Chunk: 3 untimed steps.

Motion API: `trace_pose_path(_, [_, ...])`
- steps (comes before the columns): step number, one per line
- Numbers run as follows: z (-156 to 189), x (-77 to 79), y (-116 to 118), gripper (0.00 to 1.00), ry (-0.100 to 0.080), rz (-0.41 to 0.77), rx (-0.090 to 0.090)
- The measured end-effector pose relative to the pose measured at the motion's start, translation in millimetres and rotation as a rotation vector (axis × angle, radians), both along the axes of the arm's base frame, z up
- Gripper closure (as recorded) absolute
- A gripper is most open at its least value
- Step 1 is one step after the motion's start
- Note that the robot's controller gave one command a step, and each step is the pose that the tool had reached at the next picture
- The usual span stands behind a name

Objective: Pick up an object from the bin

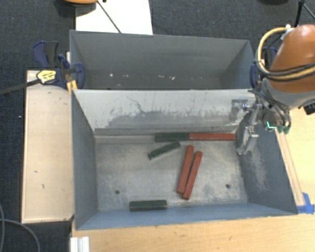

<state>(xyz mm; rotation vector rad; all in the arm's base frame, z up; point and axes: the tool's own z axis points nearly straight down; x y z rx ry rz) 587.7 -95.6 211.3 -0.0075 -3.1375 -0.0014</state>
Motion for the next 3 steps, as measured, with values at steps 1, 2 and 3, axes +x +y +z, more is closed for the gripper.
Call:
trace_pose_path(1, [5,1.6,0,0.00,-0.008,0.002,-0.001])
trace_pose_path(2, [-30,-7.0,60,0.00,-0.009,0.034,-0.002])
trace_pose_path(3, [-91,-5.8,93,0.00,-0.012,0.181,0.000])
